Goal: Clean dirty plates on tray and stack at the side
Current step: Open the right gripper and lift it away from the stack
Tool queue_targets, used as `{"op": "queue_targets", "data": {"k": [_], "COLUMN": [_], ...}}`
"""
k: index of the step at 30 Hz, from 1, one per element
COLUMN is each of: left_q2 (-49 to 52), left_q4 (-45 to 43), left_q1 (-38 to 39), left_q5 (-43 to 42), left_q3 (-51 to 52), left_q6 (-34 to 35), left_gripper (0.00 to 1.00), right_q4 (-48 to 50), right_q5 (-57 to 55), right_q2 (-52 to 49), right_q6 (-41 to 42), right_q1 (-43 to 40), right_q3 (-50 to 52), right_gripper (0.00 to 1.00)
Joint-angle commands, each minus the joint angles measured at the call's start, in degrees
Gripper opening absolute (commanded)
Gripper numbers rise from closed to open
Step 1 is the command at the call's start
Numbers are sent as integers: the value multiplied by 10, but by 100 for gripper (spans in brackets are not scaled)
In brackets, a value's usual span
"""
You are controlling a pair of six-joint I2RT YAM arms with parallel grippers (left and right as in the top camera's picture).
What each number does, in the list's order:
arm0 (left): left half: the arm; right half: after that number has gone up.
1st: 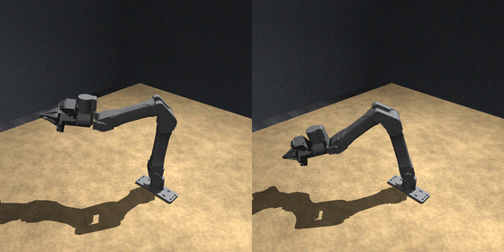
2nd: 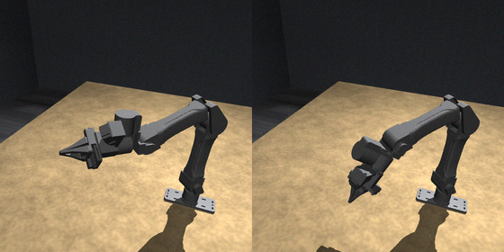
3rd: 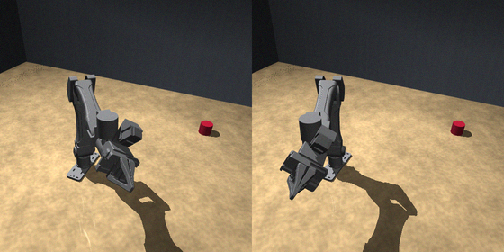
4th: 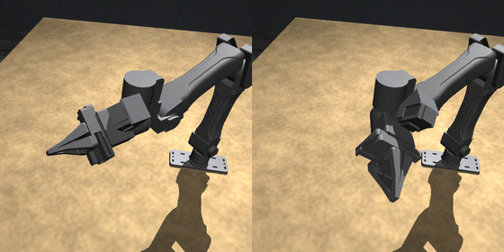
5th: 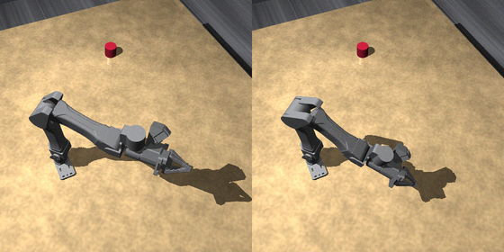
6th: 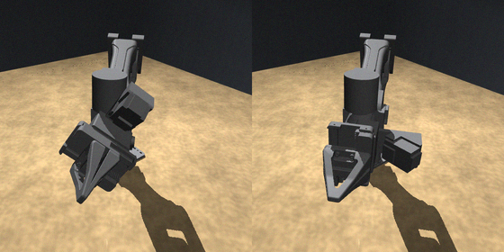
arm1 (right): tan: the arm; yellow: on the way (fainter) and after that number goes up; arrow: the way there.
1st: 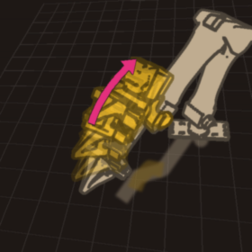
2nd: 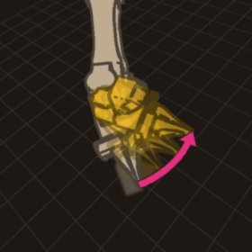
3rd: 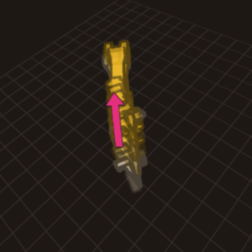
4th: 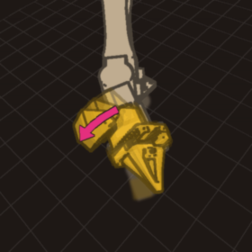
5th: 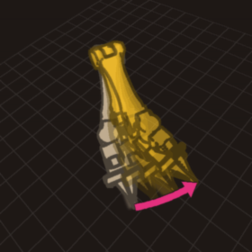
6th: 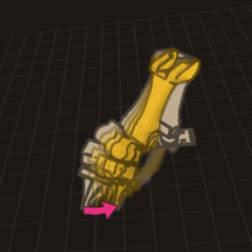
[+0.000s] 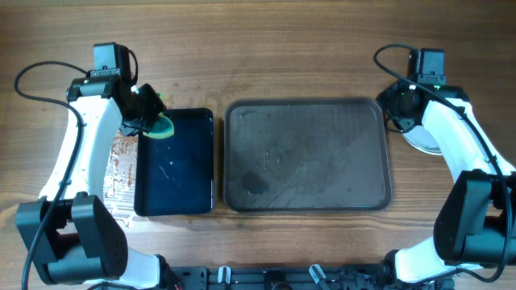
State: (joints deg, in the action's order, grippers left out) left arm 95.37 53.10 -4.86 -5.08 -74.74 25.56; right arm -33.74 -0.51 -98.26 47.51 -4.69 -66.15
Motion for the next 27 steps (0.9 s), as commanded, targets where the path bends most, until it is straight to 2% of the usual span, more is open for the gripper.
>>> {"op": "queue_targets", "data": {"k": [1, 2, 4, 9, 12, 14, 20, 22, 25, 27], "left_q2": [4, 4, 4, 4, 4, 4, 4, 4, 4, 4], "left_q4": [-1, -1, 1, 3, 3, 3, 8, 8, 9, 9], "left_q1": [3, 3, 3, 3, 3, 3, 3, 3, 3, 3], "left_q5": [-10, -11, -11, -11, -11, -11, -11, -11, -11, -11], "left_q3": [-14, -14, -14, -14, -14, -14, -14, -14, -14, -14], "left_q6": [-11, -11, -11, -12, -12, -12, -12, -12, -12, -12], "left_gripper": [4, 4, 4, 4, 4, 4, 4, 4, 4, 4], "right_q4": [9, 14, 23, 23, 2, -35, -67, -90, -95, -116], "right_q5": [27, 28, 43, 35, 0, -50, -92, -120, -130, -144], "right_q2": [1, -1, -13, -39, -39, -39, -39, -39, -39, -39], "right_q6": [-26, -26, -25, -19, 19, 71, 98, 142, 143, 181], "right_q1": [-1, -1, -1, -1, -2, -2, -2, -2, -2, -2], "right_q3": [-11, -11, -11, -11, -11, -11, -11, -11, -11, -11], "right_gripper": [24, 22, 5, 5, 5, 5, 5, 4, 5, 5]}}
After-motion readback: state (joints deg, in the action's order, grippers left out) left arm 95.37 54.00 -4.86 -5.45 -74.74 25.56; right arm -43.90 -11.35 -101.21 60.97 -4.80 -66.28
